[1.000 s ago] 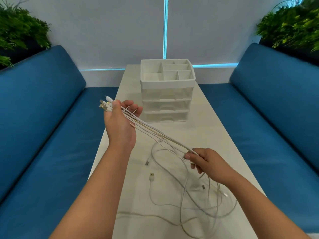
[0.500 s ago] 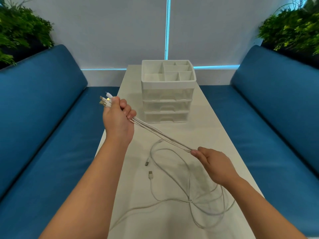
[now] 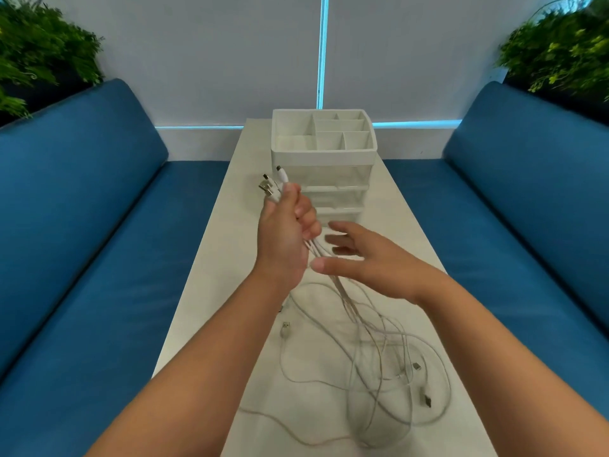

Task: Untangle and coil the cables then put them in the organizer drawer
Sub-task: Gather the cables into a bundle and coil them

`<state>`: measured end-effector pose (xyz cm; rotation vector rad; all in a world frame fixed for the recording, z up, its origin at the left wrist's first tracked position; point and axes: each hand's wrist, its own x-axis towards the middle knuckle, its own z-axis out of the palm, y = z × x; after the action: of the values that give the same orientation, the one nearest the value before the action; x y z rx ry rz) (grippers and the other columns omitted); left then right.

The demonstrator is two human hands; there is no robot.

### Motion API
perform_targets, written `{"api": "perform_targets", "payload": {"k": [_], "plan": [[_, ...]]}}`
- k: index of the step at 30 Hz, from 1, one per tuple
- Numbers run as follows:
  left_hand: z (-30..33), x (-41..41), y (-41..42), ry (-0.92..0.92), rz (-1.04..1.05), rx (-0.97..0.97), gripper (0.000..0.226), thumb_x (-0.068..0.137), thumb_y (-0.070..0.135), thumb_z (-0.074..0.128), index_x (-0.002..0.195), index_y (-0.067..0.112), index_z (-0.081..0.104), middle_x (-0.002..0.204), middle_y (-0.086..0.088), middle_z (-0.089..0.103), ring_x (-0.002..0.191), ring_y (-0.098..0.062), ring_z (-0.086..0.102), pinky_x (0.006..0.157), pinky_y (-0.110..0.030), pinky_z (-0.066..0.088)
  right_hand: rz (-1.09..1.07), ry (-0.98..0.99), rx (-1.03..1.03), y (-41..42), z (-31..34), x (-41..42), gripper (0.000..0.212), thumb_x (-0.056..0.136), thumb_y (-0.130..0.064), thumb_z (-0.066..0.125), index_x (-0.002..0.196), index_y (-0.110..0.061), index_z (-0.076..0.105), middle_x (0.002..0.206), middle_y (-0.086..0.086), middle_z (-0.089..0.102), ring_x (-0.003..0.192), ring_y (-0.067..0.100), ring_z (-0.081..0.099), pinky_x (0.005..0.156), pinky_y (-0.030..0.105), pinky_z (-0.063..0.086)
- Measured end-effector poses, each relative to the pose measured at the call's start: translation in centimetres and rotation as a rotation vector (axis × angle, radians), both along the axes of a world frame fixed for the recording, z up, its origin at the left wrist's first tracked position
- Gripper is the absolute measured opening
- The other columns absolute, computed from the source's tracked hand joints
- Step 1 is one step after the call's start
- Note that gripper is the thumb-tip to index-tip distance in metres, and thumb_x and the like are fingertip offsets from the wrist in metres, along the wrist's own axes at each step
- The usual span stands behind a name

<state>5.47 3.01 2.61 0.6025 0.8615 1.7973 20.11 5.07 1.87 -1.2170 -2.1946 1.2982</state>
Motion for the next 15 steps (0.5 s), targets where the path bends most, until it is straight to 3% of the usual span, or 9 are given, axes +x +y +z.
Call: {"api": "perform_targets", "payload": {"k": [2, 4, 7, 10, 12, 15], "plan": [[0.5, 0.3, 0.3, -0.009, -0.028, 0.027, 0.02, 0.107, 0.021, 0.038, 0.091, 0.013, 0.046, 0.057, 0.006, 0.035, 0.046, -0.006, 0.026, 0.042, -0.019, 0.024, 0.066, 0.038, -0.032, 0.6, 0.0, -1.2, 0.059, 0.083, -0.048, 0.068, 0.128, -0.013, 0.054, 0.101, -0.008, 0.068, 0.09, 0.007, 0.065, 0.079, 0.018, 0.045], [1.2, -0.6, 0.9, -0.026, -0.025, 0.07, 0.022, 0.107, 0.02, 0.037, 0.088, 0.014, 0.046, 0.055, 0.007, 0.034, 0.045, -0.005, 0.026, 0.041, -0.019, 0.023, 0.097, 0.169, -0.075, 0.6, -1.1, -1.6, 0.03, 0.093, -0.034, 0.061, 0.1, -0.006, 0.066, 0.077, 0.003, 0.072, 0.075, 0.015, 0.069, 0.071, 0.016, 0.047], [2.1, -3.9, 1.6, -0.123, 0.053, 0.122, 0.025, 0.106, 0.015, 0.038, 0.083, 0.014, 0.046, 0.054, 0.007, 0.034, 0.044, -0.005, 0.025, 0.04, -0.018, 0.023, 0.098, 0.212, -0.141, 0.4, -3.8, -0.2, 0.034, 0.094, -0.039, 0.055, 0.079, -0.01, 0.066, 0.059, 0.007, 0.063, 0.062, 0.017, 0.06, 0.067, 0.024, 0.045], [1.9, -6.7, 1.8, -0.173, 0.122, 0.118, 0.028, 0.106, 0.014, 0.038, 0.079, 0.014, 0.044, 0.055, 0.007, 0.035, 0.045, -0.006, 0.024, 0.041, -0.019, 0.022, 0.106, 0.232, -0.258, 0.1, -6.1, 1.4, 0.042, 0.09, -0.048, 0.053, 0.073, -0.01, 0.062, 0.056, 0.003, 0.05, 0.058, 0.018, 0.053, 0.072, 0.036, 0.046], [1.0, -7.3, 1.7, -0.192, 0.148, 0.098, 0.029, 0.106, 0.015, 0.038, 0.078, 0.015, 0.043, 0.056, 0.007, 0.036, 0.045, -0.006, 0.023, 0.04, -0.019, 0.023, 0.062, 0.237, -0.293, 0.0, -6.4, 1.8, 0.043, 0.086, -0.051, 0.054, 0.074, -0.01, 0.063, 0.056, -0.001, 0.043, 0.055, 0.014, 0.044, 0.066, 0.03, 0.045], [-0.2, -7.2, 1.7, -0.218, 0.181, 0.069, 0.028, 0.107, 0.016, 0.037, 0.079, 0.015, 0.043, 0.057, 0.007, 0.037, 0.045, -0.006, 0.024, 0.04, -0.019, 0.023, -0.041, 0.203, -0.269, 0.2, -6.3, 1.8, 0.051, 0.085, -0.06, 0.048, 0.076, -0.013, 0.066, 0.057, -0.006, 0.032, 0.054, 0.01, 0.029, 0.056, 0.022, 0.029]]}}
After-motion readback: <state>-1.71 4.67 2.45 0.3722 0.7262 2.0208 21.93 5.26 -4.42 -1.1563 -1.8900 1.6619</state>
